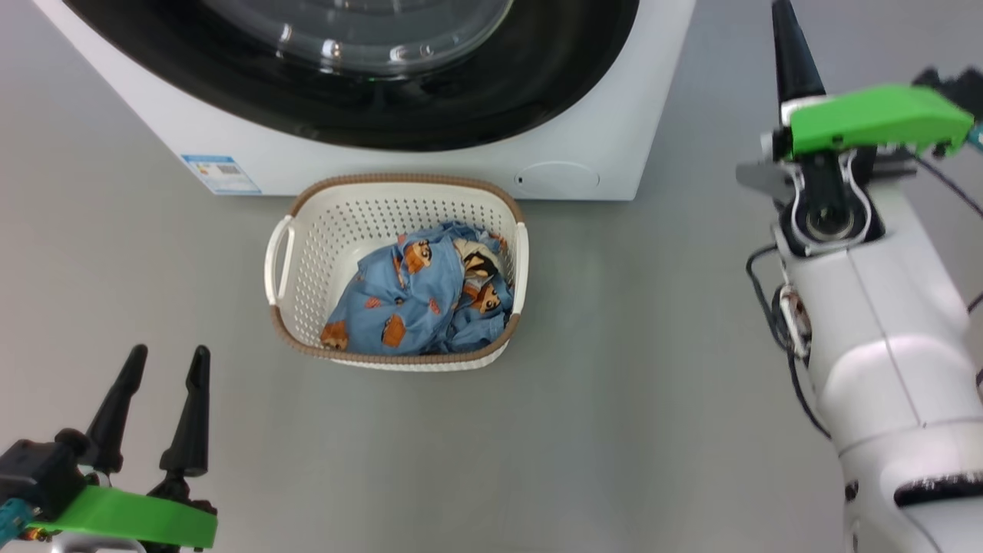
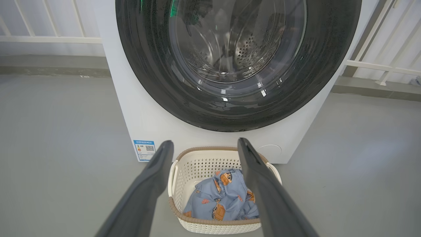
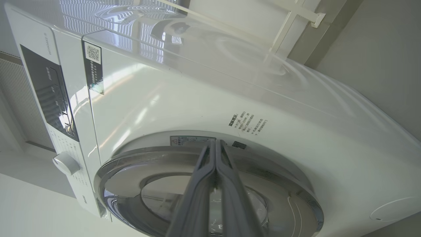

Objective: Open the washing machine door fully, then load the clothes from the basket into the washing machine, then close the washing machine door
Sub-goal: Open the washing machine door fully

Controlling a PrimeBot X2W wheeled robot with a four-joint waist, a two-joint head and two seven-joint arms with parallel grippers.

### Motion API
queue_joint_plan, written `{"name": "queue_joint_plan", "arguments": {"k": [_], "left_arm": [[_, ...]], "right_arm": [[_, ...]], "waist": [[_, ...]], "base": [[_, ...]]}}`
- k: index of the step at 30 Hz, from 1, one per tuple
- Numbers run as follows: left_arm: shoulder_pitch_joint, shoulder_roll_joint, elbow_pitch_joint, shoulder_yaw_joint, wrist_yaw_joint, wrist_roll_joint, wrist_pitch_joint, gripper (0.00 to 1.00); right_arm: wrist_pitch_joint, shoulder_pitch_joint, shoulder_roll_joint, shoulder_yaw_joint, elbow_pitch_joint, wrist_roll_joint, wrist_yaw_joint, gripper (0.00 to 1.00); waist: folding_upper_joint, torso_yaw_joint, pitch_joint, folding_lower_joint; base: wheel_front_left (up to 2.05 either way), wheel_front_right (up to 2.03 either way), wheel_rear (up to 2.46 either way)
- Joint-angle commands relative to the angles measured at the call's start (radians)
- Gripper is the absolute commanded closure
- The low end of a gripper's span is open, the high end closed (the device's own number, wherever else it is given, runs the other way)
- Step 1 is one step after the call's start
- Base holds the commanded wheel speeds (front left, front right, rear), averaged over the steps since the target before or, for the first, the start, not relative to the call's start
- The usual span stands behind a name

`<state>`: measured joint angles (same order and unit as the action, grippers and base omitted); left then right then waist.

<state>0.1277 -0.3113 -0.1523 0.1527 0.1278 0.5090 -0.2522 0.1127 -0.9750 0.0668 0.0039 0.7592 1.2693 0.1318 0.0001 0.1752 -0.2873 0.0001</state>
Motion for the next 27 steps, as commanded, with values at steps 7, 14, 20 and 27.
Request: {"name": "queue_joint_plan", "arguments": {"k": [7,14,20,27], "left_arm": [[0.064,-0.041,0.038,-0.010,0.003,0.034,-0.010,0.00],[0.087,-0.053,0.046,0.010,0.003,0.051,-0.010,0.00],[0.116,-0.059,0.054,0.031,0.003,0.062,-0.010,0.00],[0.137,-0.061,0.055,0.048,0.003,0.070,-0.010,0.00]], "right_arm": [[-0.055,-0.201,-0.017,0.005,0.089,0.000,-0.001,1.00],[-0.085,-0.339,-0.017,0.003,0.199,-0.012,-0.001,1.00],[-0.117,-0.448,-0.017,0.020,0.292,-0.012,-0.001,1.00],[-0.143,-0.538,-0.017,0.064,0.388,0.001,-0.001,1.00]], "waist": [[-0.0001,0.025,-0.073,0.0000],[-0.0001,0.027,-0.112,0.0000],[-0.0001,0.031,-0.149,0.0000],[-0.0001,0.035,-0.171,0.0000]], "base": [[0.00,0.00,0.00],[0.00,0.00,0.00],[0.00,0.00,0.00],[0.00,0.00,0.00]]}}
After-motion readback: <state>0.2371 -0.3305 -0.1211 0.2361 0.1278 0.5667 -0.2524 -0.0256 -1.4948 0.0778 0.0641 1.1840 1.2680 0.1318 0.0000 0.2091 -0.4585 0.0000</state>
